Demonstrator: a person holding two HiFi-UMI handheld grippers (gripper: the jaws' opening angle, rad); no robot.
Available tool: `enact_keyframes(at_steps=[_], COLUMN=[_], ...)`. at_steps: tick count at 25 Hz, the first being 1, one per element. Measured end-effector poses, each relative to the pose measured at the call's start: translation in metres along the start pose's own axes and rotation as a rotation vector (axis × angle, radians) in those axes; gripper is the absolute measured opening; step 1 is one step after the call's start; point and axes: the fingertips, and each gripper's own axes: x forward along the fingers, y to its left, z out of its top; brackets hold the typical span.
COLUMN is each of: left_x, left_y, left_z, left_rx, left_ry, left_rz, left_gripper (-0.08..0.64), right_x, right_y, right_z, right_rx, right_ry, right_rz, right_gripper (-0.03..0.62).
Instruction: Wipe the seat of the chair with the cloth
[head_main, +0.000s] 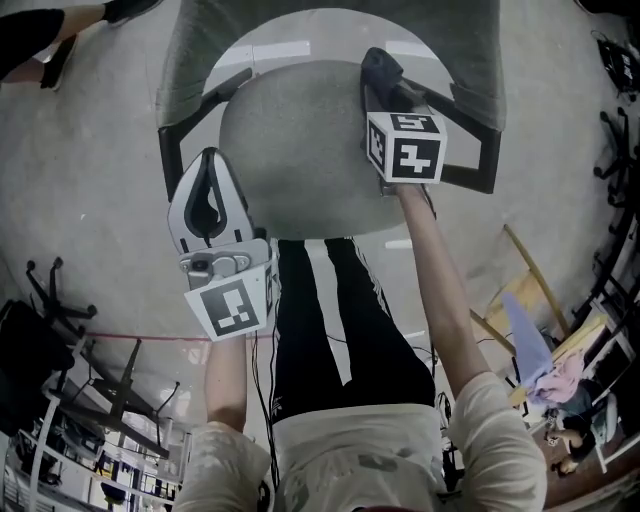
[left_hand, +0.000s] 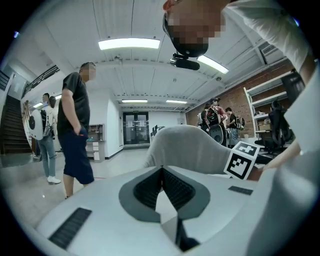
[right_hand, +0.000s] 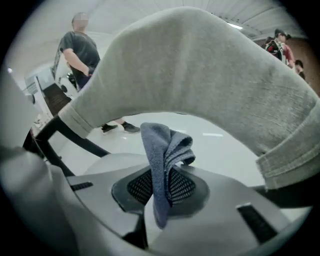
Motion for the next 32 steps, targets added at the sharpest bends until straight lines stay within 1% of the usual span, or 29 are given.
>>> enact_keyframes(at_steps=[3,5,7,10,12,14,15,18,21,23,27,29,32], left_x=[-0.013,-0.021,-0.027,-0.036,-0.041,-0.046,-0.049,-0.055,-0.056,-0.056,-0.053,-0.052,-0.050], left_y=[0.020,0.029,0.035,0.044,0.048,0.052,0.054,0.054,0.054,0.054,0.051,0.049,0.045], left_z=[0.005,0.008,0.007,0.001,-0.003,-0.008,-0.010,-0.014,-0.015,-0.016,-0.014,-0.016,-0.016], left_rx=[-0.008,-0.002,-0.002,-0.014,-0.015,-0.014,-0.017,-0.030,-0.043,-0.049,-0.054,-0.045,-0.038], left_ry=[-0.016,-0.022,-0.024,-0.014,-0.010,-0.008,-0.006,0.002,-0.008,-0.011,-0.010,0.008,0.009], left_rz=[0.030,0.039,0.048,0.058,0.061,0.064,0.067,0.072,0.063,0.059,0.054,0.058,0.049], left_gripper=[0.015,0.015,0.015,0.015,0.015,0.015,0.015,0.015,0.015,0.015,0.015,0.015,0.015], right_x=[0.000,0.002,0.004,0.008,0.013,0.021,0.025,0.038,0.048,0.049,0.048,0.049,0.048], right_y=[0.079,0.136,0.186,0.245,0.271,0.287,0.292,0.293,0.288,0.287,0.285,0.283,0.276], right_z=[0.009,0.005,-0.003,-0.023,-0.038,-0.054,-0.063,-0.087,-0.094,-0.094,-0.096,-0.097,-0.099], right_rx=[0.025,0.064,0.103,0.167,0.233,0.292,0.309,0.324,0.328,0.313,0.247,0.239,0.229], right_ry=[-0.053,-0.047,-0.015,0.066,0.131,0.192,0.222,0.290,0.313,0.321,0.340,0.349,0.359], right_rz=[0.206,0.363,0.496,0.641,0.700,0.726,0.726,0.694,0.668,0.663,0.636,0.628,0.603], right_gripper=[0.049,0.049,0.049,0.050,0.049,0.049,0.049,0.049,0.049,0.050,0.050,0.049,0.049])
